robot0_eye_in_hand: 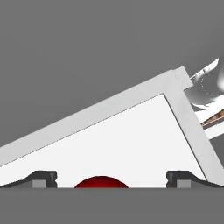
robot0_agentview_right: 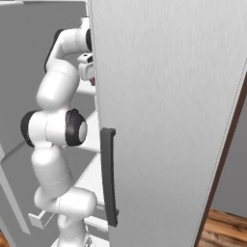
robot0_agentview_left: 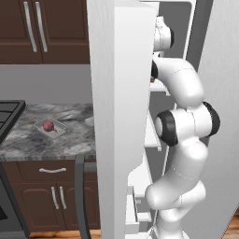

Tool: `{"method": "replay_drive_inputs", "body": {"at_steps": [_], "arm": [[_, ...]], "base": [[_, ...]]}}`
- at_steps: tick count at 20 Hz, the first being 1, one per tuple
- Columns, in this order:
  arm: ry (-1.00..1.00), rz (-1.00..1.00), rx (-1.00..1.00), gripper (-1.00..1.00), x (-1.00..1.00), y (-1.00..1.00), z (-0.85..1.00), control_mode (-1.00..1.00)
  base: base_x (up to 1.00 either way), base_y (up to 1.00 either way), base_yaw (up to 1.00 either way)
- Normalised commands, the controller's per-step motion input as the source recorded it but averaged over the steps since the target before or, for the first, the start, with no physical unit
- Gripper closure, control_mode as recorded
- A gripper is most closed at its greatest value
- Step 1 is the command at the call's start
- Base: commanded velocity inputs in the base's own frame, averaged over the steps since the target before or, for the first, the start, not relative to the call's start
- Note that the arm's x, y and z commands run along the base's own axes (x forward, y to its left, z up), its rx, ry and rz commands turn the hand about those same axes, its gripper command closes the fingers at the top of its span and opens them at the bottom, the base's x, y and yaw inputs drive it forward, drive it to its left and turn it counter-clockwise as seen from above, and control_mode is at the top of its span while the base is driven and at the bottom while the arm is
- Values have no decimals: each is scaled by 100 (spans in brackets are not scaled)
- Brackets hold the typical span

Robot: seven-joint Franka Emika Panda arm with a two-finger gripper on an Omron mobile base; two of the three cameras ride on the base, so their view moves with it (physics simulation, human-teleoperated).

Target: Take the onion and tomato out of the freezer and place them in the tupperware container on the counter. Then put the tupperware containing the vegetables back in the freezer.

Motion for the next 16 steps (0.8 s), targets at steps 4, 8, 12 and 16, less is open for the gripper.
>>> {"method": "replay_drive_inputs", "body": {"at_steps": [4,8,12,16], "arm": [[-2,0,0,-100,11,16,0,-100],[0,0,0,-100,41,14,0,-100],[0,-1,0,-100,48,2,0,-100],[0,-1,0,-100,27,1,0,-100]], "base": [[0,0,0],[0,0,0],[0,0,0],[0,0,0]]}}
